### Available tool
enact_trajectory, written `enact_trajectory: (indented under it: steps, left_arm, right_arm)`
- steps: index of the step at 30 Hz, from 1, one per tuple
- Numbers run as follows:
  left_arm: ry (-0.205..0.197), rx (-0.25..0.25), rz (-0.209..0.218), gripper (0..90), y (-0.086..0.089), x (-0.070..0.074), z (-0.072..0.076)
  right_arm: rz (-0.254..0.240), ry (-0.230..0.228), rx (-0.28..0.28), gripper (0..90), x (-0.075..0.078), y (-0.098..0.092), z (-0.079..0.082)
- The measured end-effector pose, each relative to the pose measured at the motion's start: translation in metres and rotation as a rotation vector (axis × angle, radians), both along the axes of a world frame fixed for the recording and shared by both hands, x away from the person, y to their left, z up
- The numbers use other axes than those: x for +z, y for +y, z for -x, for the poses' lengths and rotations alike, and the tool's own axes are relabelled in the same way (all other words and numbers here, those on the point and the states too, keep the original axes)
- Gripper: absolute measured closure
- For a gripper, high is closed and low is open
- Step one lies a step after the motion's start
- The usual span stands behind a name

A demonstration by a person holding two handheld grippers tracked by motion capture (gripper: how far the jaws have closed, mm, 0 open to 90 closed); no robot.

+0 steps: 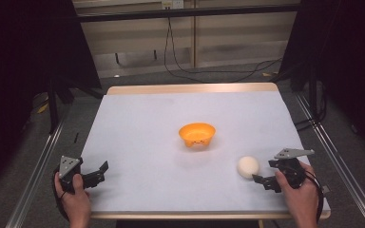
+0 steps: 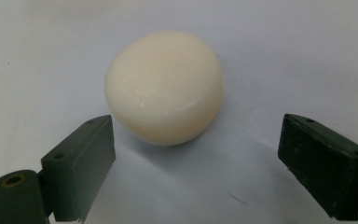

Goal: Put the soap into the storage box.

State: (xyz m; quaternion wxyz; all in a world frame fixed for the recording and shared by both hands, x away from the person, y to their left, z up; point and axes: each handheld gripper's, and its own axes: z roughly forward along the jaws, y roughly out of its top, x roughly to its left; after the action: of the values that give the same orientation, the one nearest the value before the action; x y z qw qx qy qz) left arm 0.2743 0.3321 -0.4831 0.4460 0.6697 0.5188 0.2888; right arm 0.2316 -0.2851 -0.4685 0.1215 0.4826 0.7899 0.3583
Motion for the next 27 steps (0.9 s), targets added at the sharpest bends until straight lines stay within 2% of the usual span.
enact_trajectory:
  steps: [17, 23, 27]
  left_arm:
    - [0.003, -0.003, 0.001, 0.0, 0.000, 0.000, 0.000]
    - [0.005, -0.004, 0.003, 0.0, 0.000, 0.000, 0.000]
    - [0.005, -0.003, 0.005, 0.0, 0.000, 0.000, 0.000]
  right_arm:
    - [0.006, 0.010, 0.032, 13.6, -0.005, 0.025, -0.016]
    - [0.018, 0.010, 0.013, 20.3, -0.010, 0.033, -0.023]
    - [0.022, 0.009, 0.023, 23.4, -0.010, 0.035, -0.024]
